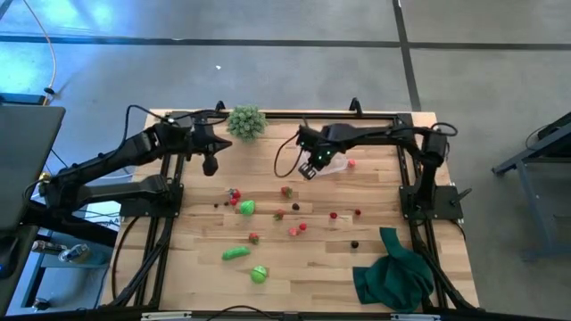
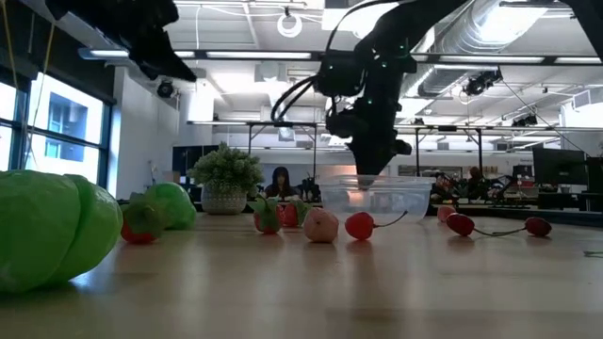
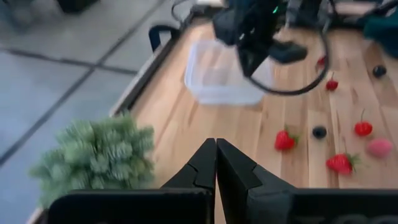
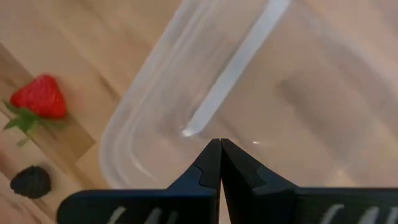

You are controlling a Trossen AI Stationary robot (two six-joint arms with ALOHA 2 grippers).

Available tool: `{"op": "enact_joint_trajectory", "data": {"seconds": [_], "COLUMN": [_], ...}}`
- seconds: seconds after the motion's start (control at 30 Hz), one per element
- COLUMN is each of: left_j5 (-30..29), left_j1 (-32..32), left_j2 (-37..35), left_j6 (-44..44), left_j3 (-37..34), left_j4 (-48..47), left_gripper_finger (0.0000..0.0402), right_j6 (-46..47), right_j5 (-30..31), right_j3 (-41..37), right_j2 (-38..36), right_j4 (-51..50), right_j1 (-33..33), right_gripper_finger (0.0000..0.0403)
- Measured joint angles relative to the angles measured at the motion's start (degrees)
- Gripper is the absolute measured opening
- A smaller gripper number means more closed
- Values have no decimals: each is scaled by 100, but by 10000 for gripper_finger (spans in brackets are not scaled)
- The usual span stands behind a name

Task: Pick and placing Produce into tupperware
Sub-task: Prepare the transparent container to put fruits and vegetables into it

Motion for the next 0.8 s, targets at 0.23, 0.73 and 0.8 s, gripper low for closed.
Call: {"op": "enact_joint_trajectory", "data": {"seconds": [0.23, 0.73, 0.8], "left_j5": [-46, -46, -45], "left_j1": [-2, -2, -2], "left_j2": [198, 219, 219], "left_j6": [0, 46, 46], "left_j3": [-2, -2, -2], "left_j4": [-549, -664, -664], "left_gripper_finger": [3, 3, 3], "right_j6": [198, 676, 707], "right_j5": [-121, -1028, -1082], "right_j3": [7, 4, 4], "right_j2": [204, 230, 230], "right_j4": [41, 621, 716], "right_j1": [491, 1308, 1358], "right_gripper_finger": [0, 0, 0]}}
